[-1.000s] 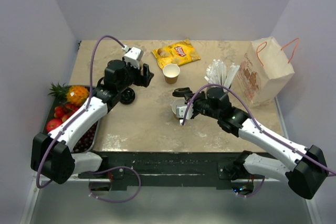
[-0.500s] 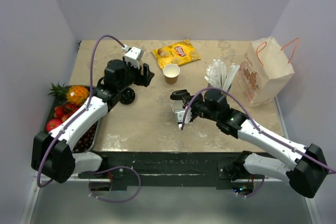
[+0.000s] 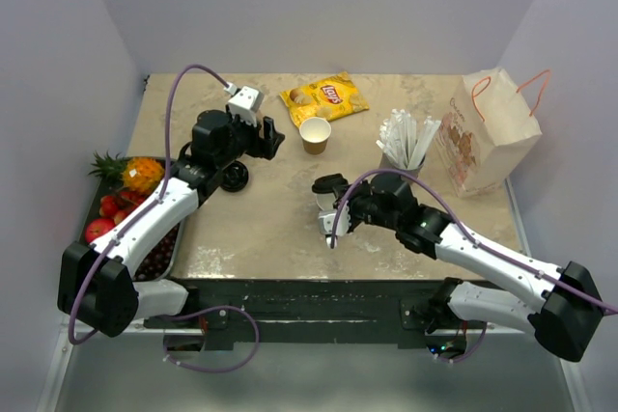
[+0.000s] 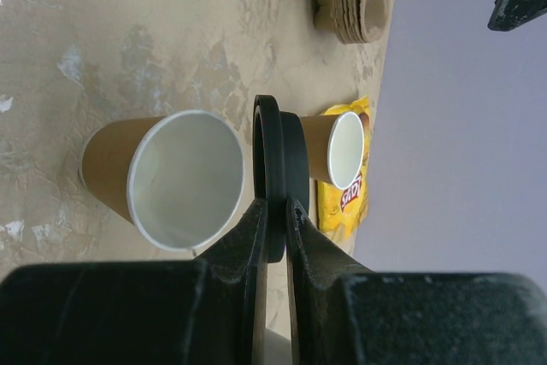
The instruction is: Pack the takeout coffee
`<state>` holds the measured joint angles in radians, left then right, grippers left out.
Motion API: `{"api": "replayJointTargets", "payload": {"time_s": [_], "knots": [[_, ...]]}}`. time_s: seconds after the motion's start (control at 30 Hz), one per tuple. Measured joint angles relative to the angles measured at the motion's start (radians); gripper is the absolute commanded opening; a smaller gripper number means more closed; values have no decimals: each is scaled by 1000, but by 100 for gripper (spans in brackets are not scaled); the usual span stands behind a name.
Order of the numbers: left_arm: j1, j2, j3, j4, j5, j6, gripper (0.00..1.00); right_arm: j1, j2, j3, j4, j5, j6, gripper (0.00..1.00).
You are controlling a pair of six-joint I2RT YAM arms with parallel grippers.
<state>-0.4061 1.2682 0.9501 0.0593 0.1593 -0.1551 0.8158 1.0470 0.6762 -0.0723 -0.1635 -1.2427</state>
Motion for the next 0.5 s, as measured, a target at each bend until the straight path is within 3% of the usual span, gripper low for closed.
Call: {"api": "replayJointTargets", "payload": {"time_s": [0.5], "knots": [[0,0,-16,6,16,-19,72,6,0,-48,-2,42,-19,6]]}}
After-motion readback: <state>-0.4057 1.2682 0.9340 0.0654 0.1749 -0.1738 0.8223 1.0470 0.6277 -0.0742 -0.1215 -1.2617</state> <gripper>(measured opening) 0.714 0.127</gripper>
